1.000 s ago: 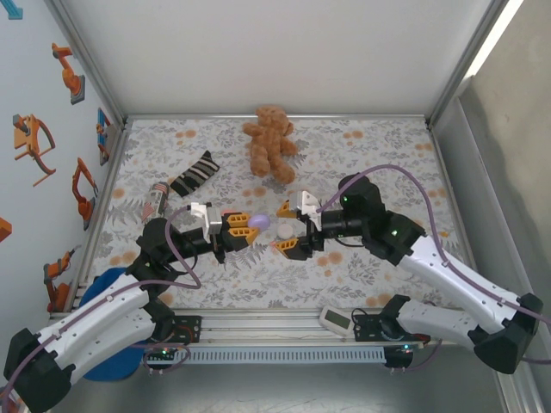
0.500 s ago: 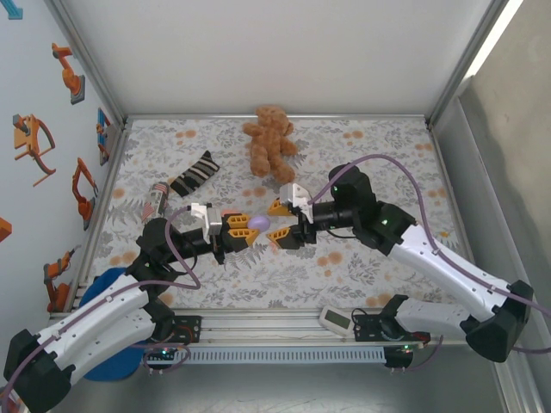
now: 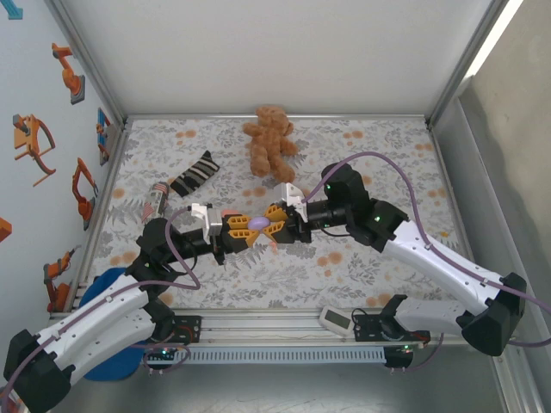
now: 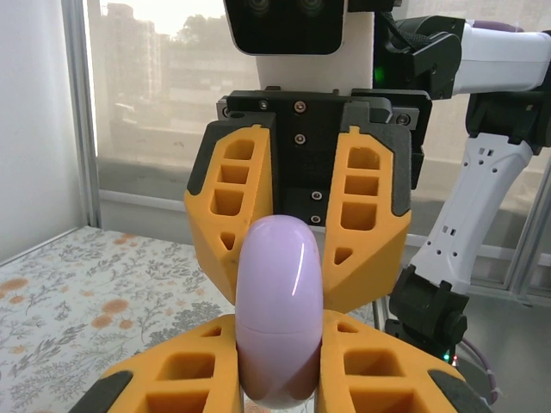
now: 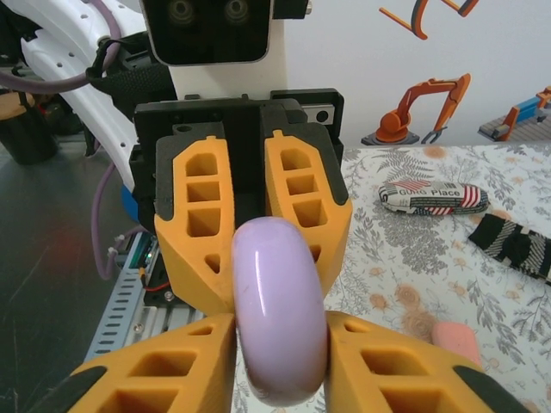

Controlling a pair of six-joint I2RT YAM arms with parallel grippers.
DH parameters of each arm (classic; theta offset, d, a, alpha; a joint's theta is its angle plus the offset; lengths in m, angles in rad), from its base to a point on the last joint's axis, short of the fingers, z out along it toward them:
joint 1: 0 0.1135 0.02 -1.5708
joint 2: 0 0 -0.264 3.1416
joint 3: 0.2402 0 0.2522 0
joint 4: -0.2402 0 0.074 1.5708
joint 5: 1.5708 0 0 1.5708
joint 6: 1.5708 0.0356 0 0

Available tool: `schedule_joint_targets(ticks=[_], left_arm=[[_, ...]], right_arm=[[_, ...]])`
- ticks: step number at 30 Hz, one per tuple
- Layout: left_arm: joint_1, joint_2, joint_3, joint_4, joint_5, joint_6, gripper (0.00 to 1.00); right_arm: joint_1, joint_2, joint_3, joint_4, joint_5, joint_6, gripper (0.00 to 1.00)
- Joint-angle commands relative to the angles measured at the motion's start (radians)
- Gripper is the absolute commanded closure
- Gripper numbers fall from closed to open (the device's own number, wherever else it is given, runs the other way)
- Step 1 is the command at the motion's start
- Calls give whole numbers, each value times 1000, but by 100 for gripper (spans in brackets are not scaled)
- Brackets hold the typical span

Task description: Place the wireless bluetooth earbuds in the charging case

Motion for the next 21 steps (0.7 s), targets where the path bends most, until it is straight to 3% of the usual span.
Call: schedule_joint_targets(ticks=[1,5,10,15,18,21], left_arm=[[-6,-11,22,10,13,6,100],[-7,-12,21,7,12,7,100],[-9,-20,19,2,-8,11,97],[-7,-45,6,-17,-55,24,67],[-9,-67,-1,-42,-82,36,53],[-9,-94,-6,-77,-104,46,46]], right_arm=[[6,2,36,15,-18,2,74],[6,2,39,6,-11,8,84],[6,-6,28,23,-2,40,87],[5,-18,7,53,38,82,87],[4,-19,0,55,54,97,87],[-1,-18,-12,55,80,113,87]])
